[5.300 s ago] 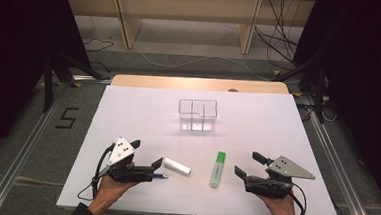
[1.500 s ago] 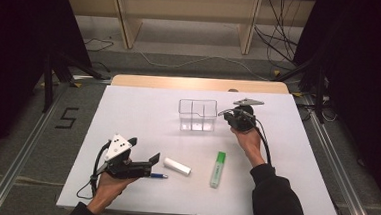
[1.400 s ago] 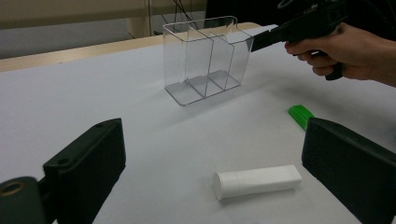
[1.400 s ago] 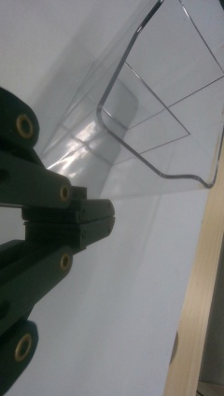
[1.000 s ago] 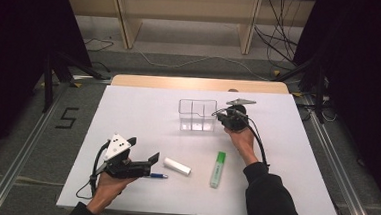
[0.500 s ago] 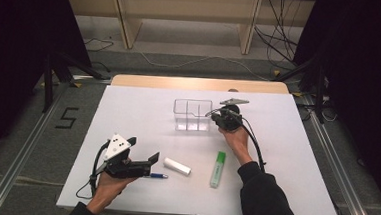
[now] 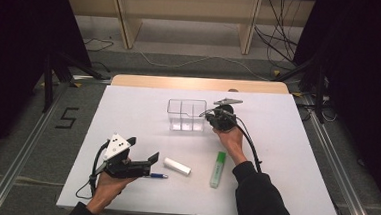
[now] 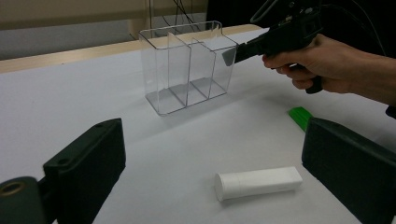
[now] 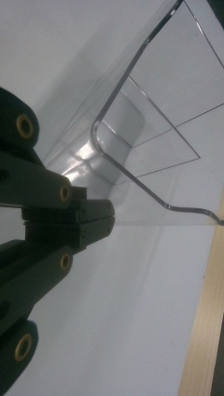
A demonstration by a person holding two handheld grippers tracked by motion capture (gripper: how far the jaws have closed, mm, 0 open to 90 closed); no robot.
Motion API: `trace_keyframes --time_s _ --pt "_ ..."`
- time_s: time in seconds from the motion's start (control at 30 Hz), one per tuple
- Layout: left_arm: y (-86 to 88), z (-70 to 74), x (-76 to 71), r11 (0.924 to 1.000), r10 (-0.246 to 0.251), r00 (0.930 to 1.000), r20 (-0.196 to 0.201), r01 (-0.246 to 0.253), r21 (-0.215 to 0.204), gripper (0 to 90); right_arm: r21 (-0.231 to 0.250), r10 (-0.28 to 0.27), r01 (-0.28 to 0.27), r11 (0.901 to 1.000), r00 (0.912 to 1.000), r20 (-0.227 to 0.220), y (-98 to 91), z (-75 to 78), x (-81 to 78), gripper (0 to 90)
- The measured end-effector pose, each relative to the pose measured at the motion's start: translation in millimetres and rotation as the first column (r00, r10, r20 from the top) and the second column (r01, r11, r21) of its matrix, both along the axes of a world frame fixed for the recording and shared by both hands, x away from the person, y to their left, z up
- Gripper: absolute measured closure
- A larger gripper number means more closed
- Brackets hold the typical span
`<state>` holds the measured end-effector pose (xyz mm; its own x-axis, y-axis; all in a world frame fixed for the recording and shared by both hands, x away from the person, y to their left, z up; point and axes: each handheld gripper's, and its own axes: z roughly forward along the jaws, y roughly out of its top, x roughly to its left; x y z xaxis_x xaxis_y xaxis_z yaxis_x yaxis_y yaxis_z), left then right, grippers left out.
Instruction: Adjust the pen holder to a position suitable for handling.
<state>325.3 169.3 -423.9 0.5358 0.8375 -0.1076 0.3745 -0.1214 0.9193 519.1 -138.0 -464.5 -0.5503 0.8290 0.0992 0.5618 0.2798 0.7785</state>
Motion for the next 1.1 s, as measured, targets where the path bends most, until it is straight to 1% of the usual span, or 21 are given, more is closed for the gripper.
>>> trace_keyframes --time_s 0.17,0.2,0.23,0.3,0.4,0.47,0.53,0.57,0.6,0.63,0.67,0.7,0.73,0.77,0.87,0.9,0.97,1.0,1.03,1.07,1.1 --pt "0.7 0.1 0.0 1.0000 0.000 1.0000 -0.001 0.000 -0.003 5.8 -0.001 0.005 -0.005 1.0000 1.0000 0.002 3.2 0.0 0.6 90.0" --pt "1.9 0.7 0.3 1.0000 -0.002 1.0000 -0.001 0.002 0.003 5.8 -0.002 0.002 -0.002 1.0000 1.0000 0.002 2.4 0.4 0.3 90.0" --pt "3.1 1.1 0.3 1.0000 -0.004 1.0000 0.003 0.004 0.007 5.8 -0.001 -0.007 0.007 1.0000 1.0000 0.004 1.4 1.1 -0.2 88.2" --pt "5.2 1.7 0.4 1.0000 -0.002 1.0000 -0.001 0.002 0.000 5.9 -0.001 -0.015 0.015 0.9999 0.9999 0.006 -3.9 3.2 -0.6 85.1" --pt "7.0 1.5 1.8 1.0000 -0.001 1.0000 -0.006 0.001 -0.001 5.9 0.020 -0.023 0.023 0.9995 0.9996 0.017 -15.0 7.6 -3.3 78.0" --pt "6.9 1.2 2.4 1.0000 -0.002 1.0000 -0.006 0.002 0.002 5.9 0.026 -0.028 0.027 0.9993 0.9993 0.027 -22.4 11.8 -7.8 74.0" --pt "6.4 0.9 2.9 0.9998 -0.013 0.9999 -0.010 0.014 0.017 6.0 0.024 -0.028 0.027 0.9994 0.9986 0.044 -29.8 16.1 -12.0 68.3" --pt "6.4 0.9 2.9 0.9998 -0.013 0.9999 -0.010 0.014 0.017 6.0 0.034 -0.025 0.024 0.9991 0.9985 0.048 -33.3 18.2 -14.5 66.9" --pt "5.0 0.5 3.1 0.9994 -0.022 0.9996 -0.017 0.022 0.026 6.0 0.043 -0.026 0.024 0.9988 0.9985 0.048 -36.6 20.4 -17.6 64.8" --pt "5.0 0.5 3.1 0.9994 -0.022 0.9996 -0.017 0.022 0.026 6.0 0.052 -0.027 0.024 0.9983 0.9984 0.051 -39.2 22.4 -20.7 61.4" --pt "4.1 0.7 4.0 0.9982 -0.033 0.9994 -0.013 0.034 0.049 6.0 0.057 -0.024 0.021 0.9982 0.9982 0.055 -41.8 24.0 -23.6 58.2" --pt "4.1 0.7 4.0 0.9982 -0.033 0.9994 -0.013 0.034 0.049 6.0 0.057 -0.024 0.021 0.9982 0.9982 0.055 -41.8 24.0 -23.6 58.2" --pt "3.7 0.9 4.8 0.9979 -0.038 0.9991 -0.019 0.039 0.051 6.0 0.062 -0.027 0.023 0.9978 0.9981 0.055 -45.9 26.7 -30.0 52.5" --pt "3.6 0.9 5.2 0.9975 -0.044 0.9987 -0.025 0.046 0.055 6.0 0.062 -0.025 0.022 0.9979 0.9983 0.053 -46.9 27.7 -31.8 50.0" --pt "2.9 0.3 6.2 0.9951 -0.059 0.9977 -0.035 0.061 0.077 6.0 0.078 -0.022 0.017 0.9968 0.9975 0.067 -50.9 31.2 -40.3 45.4" --pt "2.6 0.3 6.6 0.9947 -0.064 0.9971 -0.042 0.067 0.078 6.0 0.084 -0.019 0.013 0.9963 0.9975 0.068 -52.2 32.7 -43.2 44.1" --pt "2.3 0.6 8.0 0.9926 -0.074 0.9959 -0.052 0.079 0.093 6.0 0.094 0.000 -0.007 0.9955 0.9971 0.077 -54.7 35.5 -48.9 41.5" --pt "2.4 1.6 8.9 0.9896 -0.081 0.9949 -0.059 0.088 0.114 6.1 0.099 0.010 -0.018 0.9950 0.9968 0.080 -55.6 37.1 -52.2 40.6" --pt "2.4 1.6 8.9 0.9896 -0.081 0.9949 -0.059 0.088 0.114 6.2 0.103 0.019 -0.028 0.9943 0.9960 0.088 -56.4 38.4 -55.5 39.6" --pt "2.0 2.0 9.3 0.9895 -0.082 0.9947 -0.061 0.089 0.114 6.2 0.103 0.019 -0.028 0.9943 0.9960 0.088 -56.4 38.4 -55.5 39.6" --pt "2.1 2.7 9.9 0.9872 -0.090 0.9938 -0.066 0.098 0.126 6.3 0.105 0.036 -0.046 0.9934 0.9945 0.098 -57.8 42.6 -62.9 37.1"
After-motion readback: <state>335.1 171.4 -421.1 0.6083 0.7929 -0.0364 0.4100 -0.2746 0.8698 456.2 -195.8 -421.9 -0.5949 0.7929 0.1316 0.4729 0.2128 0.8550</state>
